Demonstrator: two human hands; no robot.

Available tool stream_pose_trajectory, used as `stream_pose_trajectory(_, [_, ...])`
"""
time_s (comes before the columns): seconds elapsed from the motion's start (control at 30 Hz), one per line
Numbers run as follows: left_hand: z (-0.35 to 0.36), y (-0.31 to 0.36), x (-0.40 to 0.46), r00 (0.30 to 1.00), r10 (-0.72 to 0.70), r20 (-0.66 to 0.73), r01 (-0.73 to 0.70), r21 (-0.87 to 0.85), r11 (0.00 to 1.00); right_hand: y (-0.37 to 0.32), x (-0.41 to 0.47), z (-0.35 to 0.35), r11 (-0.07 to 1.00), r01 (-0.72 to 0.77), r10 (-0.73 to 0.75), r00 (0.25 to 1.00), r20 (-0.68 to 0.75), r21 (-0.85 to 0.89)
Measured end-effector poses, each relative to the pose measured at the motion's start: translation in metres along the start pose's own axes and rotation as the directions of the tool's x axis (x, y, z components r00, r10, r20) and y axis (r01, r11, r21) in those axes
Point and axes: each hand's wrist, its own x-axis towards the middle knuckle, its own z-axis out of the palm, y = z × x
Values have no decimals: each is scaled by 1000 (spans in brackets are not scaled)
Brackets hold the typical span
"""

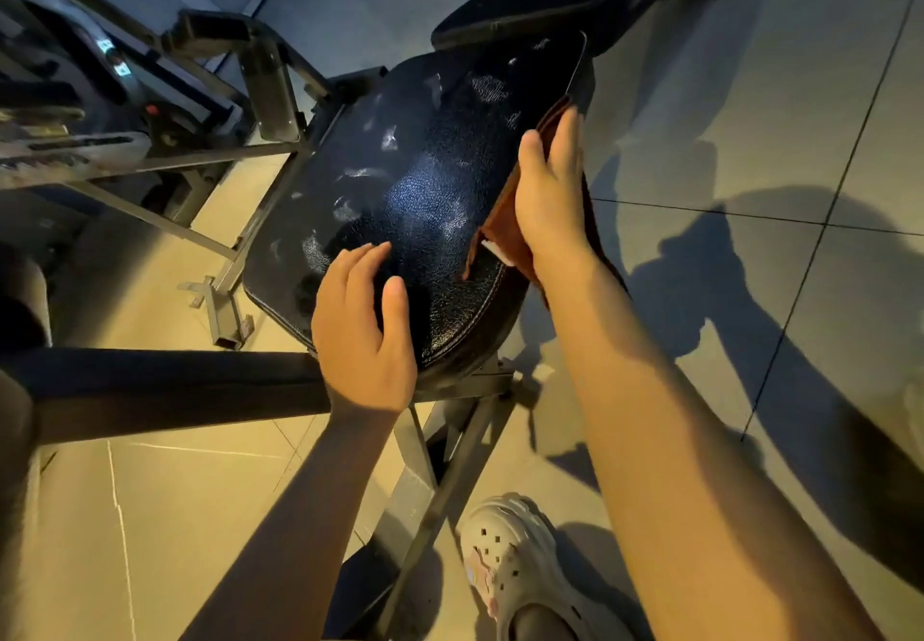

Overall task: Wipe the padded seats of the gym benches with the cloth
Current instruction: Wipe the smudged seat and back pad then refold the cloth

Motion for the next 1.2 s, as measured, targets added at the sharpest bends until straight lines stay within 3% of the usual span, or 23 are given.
stream_pose_trajectory(0.17, [8,2,-4,987,20,-159,-6,88,996,1,2,-2,1000,-7,7,1000,-6,20])
stream_pose_trajectory(0.43, [9,6,-4,988,-9,-154,23,91,996,17,-106,23,991,131,-131,990,-58,-17])
stream_pose_trajectory(0.57, [8,8,-6,987,-5,-163,20,87,996,15,-73,13,991,131,-132,991,-27,-35])
stream_pose_trajectory(0.73, [11,4,-8,969,116,-220,-95,103,990,3,39,-4,991,125,-125,992,1,-49])
stream_pose_trajectory(0.9, [11,3,-5,983,102,-152,-78,156,985,-3,108,-12,992,77,-73,997,38,-100])
stream_pose_trajectory(1.2, [7,10,-5,996,20,-91,0,215,977,10,-48,5,997,73,-73,997,3,1])
